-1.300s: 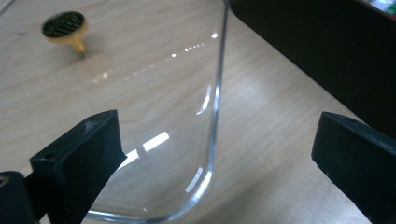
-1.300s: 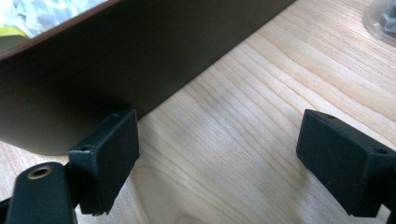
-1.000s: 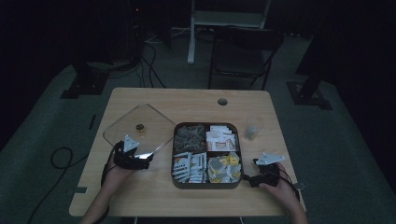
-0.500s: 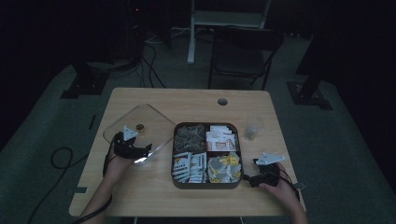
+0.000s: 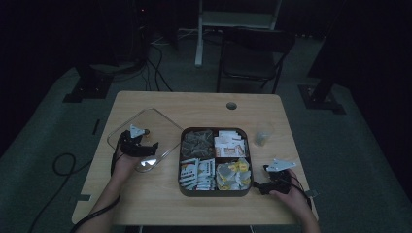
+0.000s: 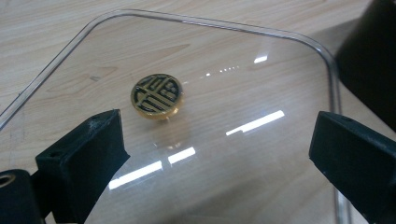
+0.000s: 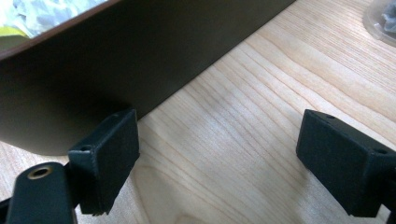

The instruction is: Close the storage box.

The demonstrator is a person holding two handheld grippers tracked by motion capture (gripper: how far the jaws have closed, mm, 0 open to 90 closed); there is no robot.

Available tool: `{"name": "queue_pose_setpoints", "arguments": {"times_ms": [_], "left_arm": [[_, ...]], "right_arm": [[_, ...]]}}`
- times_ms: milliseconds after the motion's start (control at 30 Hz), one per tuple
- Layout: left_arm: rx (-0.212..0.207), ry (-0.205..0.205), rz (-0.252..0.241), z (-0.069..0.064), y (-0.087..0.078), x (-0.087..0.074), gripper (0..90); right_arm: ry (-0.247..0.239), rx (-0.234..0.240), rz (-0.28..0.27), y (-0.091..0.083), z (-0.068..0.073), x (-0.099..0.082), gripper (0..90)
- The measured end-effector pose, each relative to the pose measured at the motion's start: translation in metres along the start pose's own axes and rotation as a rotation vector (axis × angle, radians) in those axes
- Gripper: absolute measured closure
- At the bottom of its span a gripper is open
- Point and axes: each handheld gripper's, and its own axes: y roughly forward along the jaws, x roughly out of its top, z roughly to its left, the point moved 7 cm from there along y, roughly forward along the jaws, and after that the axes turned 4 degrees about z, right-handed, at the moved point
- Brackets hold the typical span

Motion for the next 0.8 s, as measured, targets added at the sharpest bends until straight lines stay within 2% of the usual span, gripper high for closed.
{"name": "queue_pose_setpoints", "arguments": {"times_ms": [167, 267, 333, 400, 433, 500, 600, 700, 800], "left_arm": [[0.002, -0.034, 0.009, 0.01, 0.01, 0.002, 6.0], [-0.001, -0.04, 0.016, 0.012, 0.015, 0.004, 7.1], [0.003, -0.033, 0.006, 0.014, 0.017, 0.006, 16.4], [0.0, -0.041, 0.014, 0.017, 0.02, 0.006, 18.7], [0.002, -0.046, 0.016, 0.019, 0.022, 0.006, 24.0], [-0.006, -0.058, 0.022, 0.021, 0.024, 0.006, 29.1], [0.0, -0.056, 0.026, 0.025, 0.028, 0.006, 40.4], [0.002, -0.048, 0.036, 0.025, 0.033, 0.007, 45.0], [0.017, -0.04, 0.041, 0.025, 0.038, 0.008, 45.1]], "right_arm": [[0.0, 0.0, 0.0, 0.0, 0.0, 0.0, 12.9], [0.0, 0.0, 0.0, 0.0, 0.0, 0.0, 12.9], [0.0, 0.0, 0.0, 0.0, 0.0, 0.0, 12.9], [0.0, 0.0, 0.0, 0.0, 0.0, 0.0, 12.9], [0.0, 0.0, 0.0, 0.0, 0.0, 0.0, 12.9], [0.0, 0.0, 0.0, 0.0, 0.0, 0.0, 12.9], [0.0, 0.0, 0.0, 0.0, 0.0, 0.0, 12.9], [0.0, 0.0, 0.0, 0.0, 0.0, 0.0, 12.9], [0.0, 0.0, 0.0, 0.0, 0.0, 0.0, 12.9]]}}
